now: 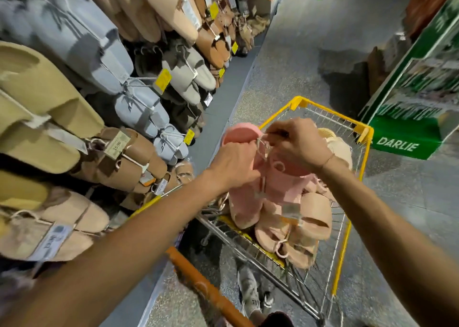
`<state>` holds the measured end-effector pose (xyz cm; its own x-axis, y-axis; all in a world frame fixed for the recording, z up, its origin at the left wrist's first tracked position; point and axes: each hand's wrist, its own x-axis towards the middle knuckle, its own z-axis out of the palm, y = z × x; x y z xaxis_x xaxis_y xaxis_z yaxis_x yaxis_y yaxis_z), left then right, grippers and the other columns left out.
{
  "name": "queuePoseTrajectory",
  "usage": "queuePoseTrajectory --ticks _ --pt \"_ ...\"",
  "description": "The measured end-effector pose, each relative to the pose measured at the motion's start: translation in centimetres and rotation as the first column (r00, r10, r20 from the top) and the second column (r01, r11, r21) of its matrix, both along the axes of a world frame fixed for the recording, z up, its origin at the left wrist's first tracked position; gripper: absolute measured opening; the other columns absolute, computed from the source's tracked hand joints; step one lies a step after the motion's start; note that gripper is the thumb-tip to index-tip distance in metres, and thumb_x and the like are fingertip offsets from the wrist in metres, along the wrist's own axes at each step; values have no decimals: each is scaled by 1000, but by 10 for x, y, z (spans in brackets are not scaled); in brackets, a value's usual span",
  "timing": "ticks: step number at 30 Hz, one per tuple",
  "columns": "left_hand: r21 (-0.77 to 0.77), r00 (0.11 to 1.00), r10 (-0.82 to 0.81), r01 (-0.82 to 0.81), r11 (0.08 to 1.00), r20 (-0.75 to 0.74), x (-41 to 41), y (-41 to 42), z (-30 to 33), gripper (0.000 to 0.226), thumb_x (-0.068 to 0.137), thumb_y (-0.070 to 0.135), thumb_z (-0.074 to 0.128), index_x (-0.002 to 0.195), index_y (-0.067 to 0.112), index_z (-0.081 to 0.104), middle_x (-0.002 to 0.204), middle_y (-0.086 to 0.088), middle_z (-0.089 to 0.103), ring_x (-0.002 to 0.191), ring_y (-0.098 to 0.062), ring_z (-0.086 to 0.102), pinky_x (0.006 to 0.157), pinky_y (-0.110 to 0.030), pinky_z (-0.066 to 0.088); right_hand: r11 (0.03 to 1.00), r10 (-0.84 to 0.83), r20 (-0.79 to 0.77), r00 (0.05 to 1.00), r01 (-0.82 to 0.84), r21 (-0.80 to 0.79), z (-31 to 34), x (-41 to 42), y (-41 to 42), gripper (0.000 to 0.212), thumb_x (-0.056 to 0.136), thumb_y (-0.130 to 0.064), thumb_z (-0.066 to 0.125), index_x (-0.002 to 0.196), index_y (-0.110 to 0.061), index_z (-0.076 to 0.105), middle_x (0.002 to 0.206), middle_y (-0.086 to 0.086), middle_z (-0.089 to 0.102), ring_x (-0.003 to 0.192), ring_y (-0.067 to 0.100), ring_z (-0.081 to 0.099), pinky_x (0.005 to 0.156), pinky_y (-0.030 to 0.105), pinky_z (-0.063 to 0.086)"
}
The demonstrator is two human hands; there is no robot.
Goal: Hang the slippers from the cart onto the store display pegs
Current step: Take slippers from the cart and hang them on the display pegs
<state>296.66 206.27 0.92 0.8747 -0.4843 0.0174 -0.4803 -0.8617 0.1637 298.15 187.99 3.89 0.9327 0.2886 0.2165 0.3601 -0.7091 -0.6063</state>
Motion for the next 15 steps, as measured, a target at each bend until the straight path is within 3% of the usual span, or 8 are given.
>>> queuePoseTrajectory --ticks 3,6,9,11,15 --pt "40 998 48 -46 998 -39 -26 27 23 26 73 22 67 91 9 54 92 -20 70 86 -42 66 72 -43 47 999 48 29 998 -49 19 16 -17 29 9 86 -12 72 78 -16 73 60 -12 58 59 3 53 59 26 36" --pt "183 995 95 -95 979 8 -51 58 47 17 73 22 63 82 16 50 95 -15 69 92 -37 65 80 -41 45 994 99 51 994 -101 34 38 -36 62 6 87 -16 72 81 -17 74 68 -1 68 60 8 58 59 31 44" --pt "280 983 124 -159 947 138 -83 96 78 24 80 31 59 96 14 64 104 -11 67 100 -32 60 91 -41 41 980 185 128 974 -192 46 73 -53 99 7 90 -22 71 85 -18 74 71 1 70 64 20 63 61 37 50" --pt "192 953 169 -220 957 249 -108 128 101 28 83 35 57 99 13 61 103 -11 64 99 -33 58 91 -41 38 961 253 193 948 -269 59 107 -64 125 8 91 -22 72 86 -17 75 69 -4 68 62 15 60 60 34 48" --pt "-203 801 282 -204 958 528 -154 197 150 27 83 31 59 96 8 57 91 -12 59 87 -33 53 81 -39 36 898 388 326 862 -433 76 191 -88 189 12 91 -17 73 79 -16 71 65 -11 62 61 6 54 60 21 40"
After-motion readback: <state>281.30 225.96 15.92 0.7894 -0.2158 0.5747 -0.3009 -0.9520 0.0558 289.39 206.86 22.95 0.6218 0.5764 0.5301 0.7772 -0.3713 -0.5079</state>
